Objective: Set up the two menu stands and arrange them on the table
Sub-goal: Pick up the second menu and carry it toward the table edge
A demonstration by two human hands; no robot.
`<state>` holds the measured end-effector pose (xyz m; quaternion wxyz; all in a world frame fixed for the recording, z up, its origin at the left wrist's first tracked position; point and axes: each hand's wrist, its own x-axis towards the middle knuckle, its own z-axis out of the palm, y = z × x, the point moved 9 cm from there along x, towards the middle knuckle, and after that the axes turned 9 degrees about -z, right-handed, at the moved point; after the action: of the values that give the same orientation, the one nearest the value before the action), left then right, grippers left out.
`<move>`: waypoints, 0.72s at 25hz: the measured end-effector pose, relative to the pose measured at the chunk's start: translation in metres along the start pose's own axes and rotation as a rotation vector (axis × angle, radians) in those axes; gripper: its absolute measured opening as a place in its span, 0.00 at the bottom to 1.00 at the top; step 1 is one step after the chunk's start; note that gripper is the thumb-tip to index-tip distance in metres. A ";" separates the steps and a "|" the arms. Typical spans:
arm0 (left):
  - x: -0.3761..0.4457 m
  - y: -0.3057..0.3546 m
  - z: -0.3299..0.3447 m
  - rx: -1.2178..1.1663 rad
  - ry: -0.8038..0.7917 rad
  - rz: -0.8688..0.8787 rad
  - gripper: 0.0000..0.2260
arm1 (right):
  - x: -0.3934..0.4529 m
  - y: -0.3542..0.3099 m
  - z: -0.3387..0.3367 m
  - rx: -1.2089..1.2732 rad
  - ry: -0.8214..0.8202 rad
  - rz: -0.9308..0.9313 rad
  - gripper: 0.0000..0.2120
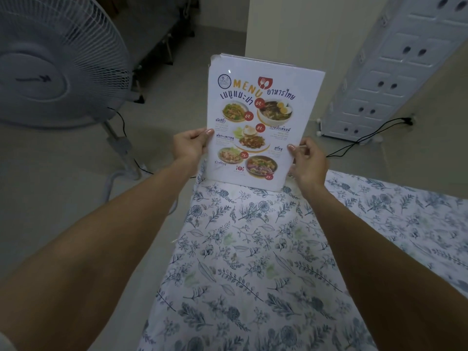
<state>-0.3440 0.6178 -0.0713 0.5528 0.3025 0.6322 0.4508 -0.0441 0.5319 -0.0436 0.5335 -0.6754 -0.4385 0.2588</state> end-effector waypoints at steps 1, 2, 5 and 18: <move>0.000 0.000 0.001 0.006 0.003 -0.004 0.16 | 0.000 0.000 -0.001 0.001 0.002 0.002 0.13; 0.000 -0.001 0.002 0.008 0.005 -0.009 0.16 | 0.000 0.000 -0.002 -0.001 0.004 0.001 0.14; 0.001 -0.002 0.004 0.003 -0.007 -0.019 0.17 | 0.000 -0.002 -0.003 -0.008 0.007 -0.009 0.08; -0.010 -0.002 0.001 0.025 0.040 -0.011 0.16 | -0.008 -0.002 -0.004 -0.037 0.039 0.004 0.07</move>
<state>-0.3410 0.6083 -0.0689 0.5387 0.2971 0.6503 0.4457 -0.0454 0.5232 -0.0411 0.5288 -0.6909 -0.4313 0.2387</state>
